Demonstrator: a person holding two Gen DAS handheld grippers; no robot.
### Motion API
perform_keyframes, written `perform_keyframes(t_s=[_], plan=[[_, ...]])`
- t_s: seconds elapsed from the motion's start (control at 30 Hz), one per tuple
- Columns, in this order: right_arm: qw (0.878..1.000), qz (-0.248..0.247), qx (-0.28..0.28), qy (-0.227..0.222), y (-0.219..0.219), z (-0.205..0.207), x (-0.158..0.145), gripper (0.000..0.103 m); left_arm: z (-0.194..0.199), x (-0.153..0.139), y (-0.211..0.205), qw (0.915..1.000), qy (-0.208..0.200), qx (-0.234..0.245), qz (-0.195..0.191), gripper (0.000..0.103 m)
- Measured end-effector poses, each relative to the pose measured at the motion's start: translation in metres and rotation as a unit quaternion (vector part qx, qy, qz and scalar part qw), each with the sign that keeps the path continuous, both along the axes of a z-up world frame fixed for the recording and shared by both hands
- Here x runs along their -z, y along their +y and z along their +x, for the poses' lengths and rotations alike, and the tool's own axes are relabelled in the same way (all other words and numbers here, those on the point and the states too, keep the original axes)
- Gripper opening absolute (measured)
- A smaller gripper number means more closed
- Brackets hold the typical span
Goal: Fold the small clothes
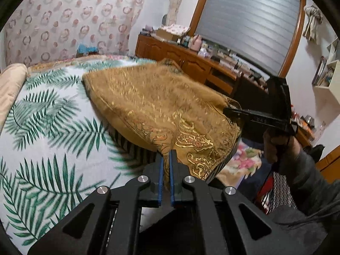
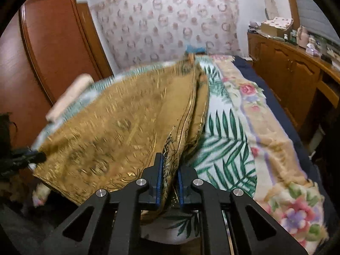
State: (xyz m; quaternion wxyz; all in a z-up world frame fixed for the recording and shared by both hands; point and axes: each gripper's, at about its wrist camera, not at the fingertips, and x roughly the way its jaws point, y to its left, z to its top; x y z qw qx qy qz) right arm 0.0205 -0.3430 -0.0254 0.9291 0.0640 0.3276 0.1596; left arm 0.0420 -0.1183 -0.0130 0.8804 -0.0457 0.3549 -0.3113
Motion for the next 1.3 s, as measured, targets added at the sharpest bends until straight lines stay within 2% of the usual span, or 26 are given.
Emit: perform_keyframes(t_s=[0.2, 0.4, 0.53, 0.73, 1.0, 1.07, 1.1, 1.13, 1.17, 1.2, 1.23, 1.27, 1.3], plan=[[0.999, 0.032, -0.006, -0.04, -0.008, -0.005, -0.026, 0.011, 0.019, -0.033, 0.008, 0.9987, -0.023, -0.005, -0.045, 0.005], [0.995, 0.075, -0.021, -0.065, -0.013, 0.018, -0.054, 0.011, 0.062, -0.06, 0.017, 0.9969, -0.045, -0.03, -0.058, 0.005], [0.994, 0.072, -0.027, -0.081, -0.012, 0.045, -0.064, 0.011, 0.102, -0.069, 0.024, 0.996, -0.05, -0.049, -0.057, 0.005], [0.995, 0.047, -0.036, -0.077, 0.007, 0.118, -0.06, 0.011, 0.159, -0.063, 0.029, 0.9956, -0.044, -0.073, -0.037, 0.005], [0.999, 0.003, -0.023, -0.034, 0.034, 0.193, -0.048, 0.011, 0.216, -0.033, 0.035, 0.9948, -0.009, -0.101, -0.013, 0.006], [1.0, 0.003, -0.021, -0.024, 0.036, 0.205, -0.044, 0.016, 0.222, -0.028, 0.036, 0.9948, -0.003, -0.102, -0.008, 0.011], [1.0, 0.001, -0.017, -0.018, 0.037, 0.211, -0.043, 0.018, 0.223, -0.027, 0.037, 0.9948, -0.003, -0.101, -0.004, 0.018], [1.0, 0.002, -0.015, -0.015, 0.038, 0.215, -0.045, 0.021, 0.224, -0.026, 0.037, 0.9947, -0.006, -0.103, 0.001, 0.032], [1.0, 0.003, -0.016, -0.012, 0.039, 0.219, -0.046, 0.027, 0.223, -0.026, 0.038, 0.9942, -0.013, -0.107, 0.006, 0.04], [1.0, 0.003, -0.015, -0.009, 0.042, 0.223, -0.05, 0.034, 0.222, -0.027, 0.039, 0.9939, -0.022, -0.108, 0.008, 0.044], [1.0, 0.001, -0.01, -0.01, 0.042, 0.225, -0.052, 0.054, 0.222, -0.029, 0.04, 0.994, -0.027, -0.106, 0.009, 0.048], [1.0, -0.005, -0.002, -0.018, 0.041, 0.223, -0.058, 0.068, 0.221, -0.031, 0.041, 0.994, -0.028, -0.105, 0.008, 0.053], [1.0, -0.007, 0.005, -0.027, 0.04, 0.223, -0.061, 0.069, 0.219, -0.033, 0.042, 0.9941, -0.033, -0.103, 0.004, 0.065]])
